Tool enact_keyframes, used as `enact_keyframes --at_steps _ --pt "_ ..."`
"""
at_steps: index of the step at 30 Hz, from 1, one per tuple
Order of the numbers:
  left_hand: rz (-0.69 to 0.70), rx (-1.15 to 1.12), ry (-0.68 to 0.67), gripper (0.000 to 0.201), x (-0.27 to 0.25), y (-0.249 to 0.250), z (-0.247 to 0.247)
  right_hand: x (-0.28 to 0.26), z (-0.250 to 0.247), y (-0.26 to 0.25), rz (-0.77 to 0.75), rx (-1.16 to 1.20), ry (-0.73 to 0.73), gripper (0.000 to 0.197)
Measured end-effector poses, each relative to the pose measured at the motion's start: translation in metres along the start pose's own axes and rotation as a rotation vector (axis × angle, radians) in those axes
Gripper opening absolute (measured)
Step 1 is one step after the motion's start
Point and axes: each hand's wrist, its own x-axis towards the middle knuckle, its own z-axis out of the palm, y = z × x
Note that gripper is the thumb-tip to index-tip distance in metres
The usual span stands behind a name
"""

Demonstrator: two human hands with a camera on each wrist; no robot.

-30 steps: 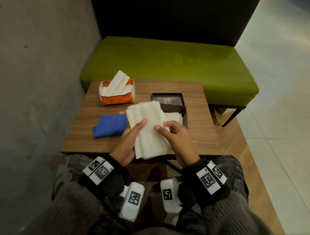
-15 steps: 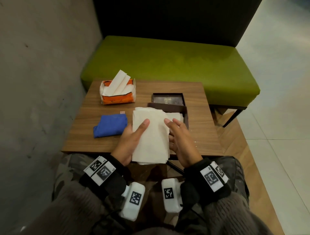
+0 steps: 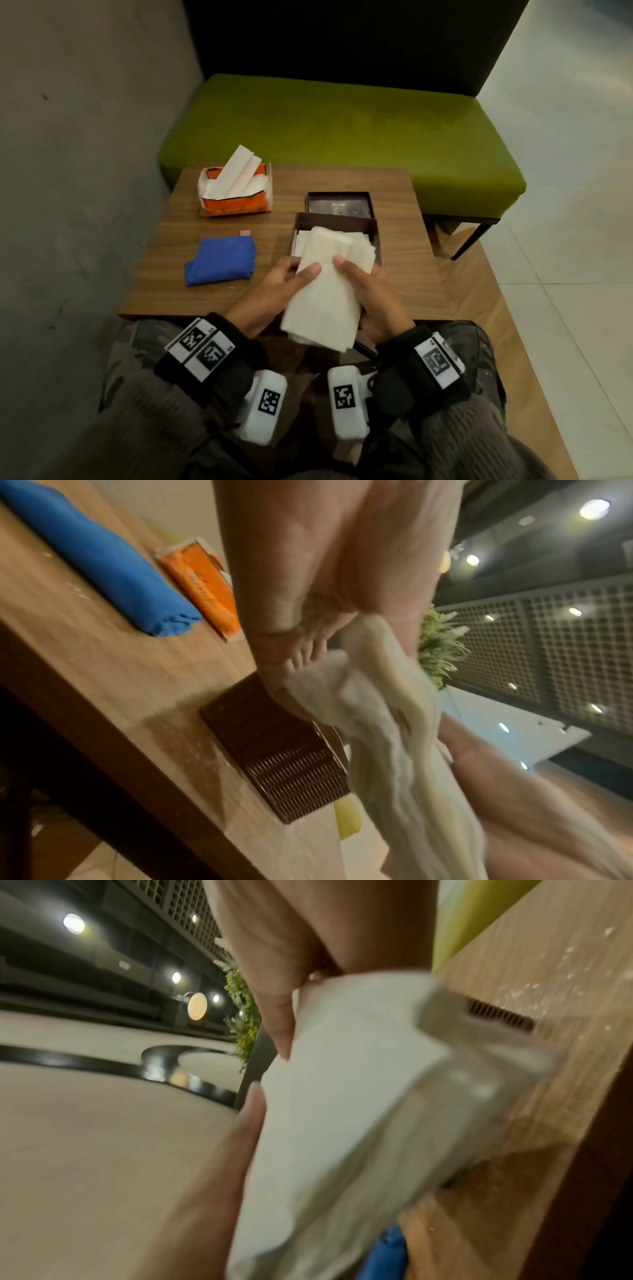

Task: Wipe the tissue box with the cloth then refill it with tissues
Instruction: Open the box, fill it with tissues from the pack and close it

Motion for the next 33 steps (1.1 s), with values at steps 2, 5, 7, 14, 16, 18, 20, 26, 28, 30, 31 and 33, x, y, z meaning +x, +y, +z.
enact_keyframes --at_steps 2,5,7,14,16,18,20,26,28,30,31,33 --pt "-0.044 -0.084 -0.123 0.063 -0.001 -0.002 -0.008 0.006 -0.008 -0.009 -0.045 0.097 0.037 0.022" --pt "0.014 -0.156 -0.104 0.044 -0.001 -0.003 -0.007 0.015 -0.010 -0.017 -0.109 0.203 0.096 0.033" --pt "0.078 -0.254 0.036 0.031 0.006 0.005 -0.008 0.020 -0.013 -0.023 -0.124 0.120 0.126 0.036" --pt "0.307 0.190 0.336 0.024 0.057 0.037 -0.018 0.048 -0.031 -0.042 -0.300 -0.515 0.238 0.008" --pt "0.349 0.333 0.376 0.021 0.071 0.039 -0.017 0.061 -0.039 -0.042 -0.332 -0.777 0.296 0.012" --pt "0.374 0.498 0.395 0.022 0.082 0.038 -0.016 0.073 -0.049 -0.036 -0.325 -1.032 0.368 0.032" --pt "0.380 0.669 0.419 0.025 0.092 0.034 -0.018 0.081 -0.054 -0.029 -0.314 -1.107 0.388 0.036" --pt "0.280 1.050 0.399 0.039 0.104 0.028 -0.025 0.074 -0.055 -0.030 -0.381 -1.451 0.388 0.030" --pt "0.288 1.138 0.378 0.038 0.103 0.031 -0.024 0.075 -0.053 -0.033 -0.404 -1.645 0.350 0.031" --pt "0.288 1.248 0.359 0.036 0.104 0.033 -0.022 0.079 -0.049 -0.034 -0.322 -1.771 0.271 0.033" --pt "0.288 1.311 0.355 0.035 0.104 0.033 -0.021 0.082 -0.048 -0.032 -0.297 -1.800 0.261 0.033" --pt "0.306 1.429 0.379 0.037 0.105 0.030 -0.018 0.085 -0.046 -0.026 -0.297 -1.799 0.313 0.031"
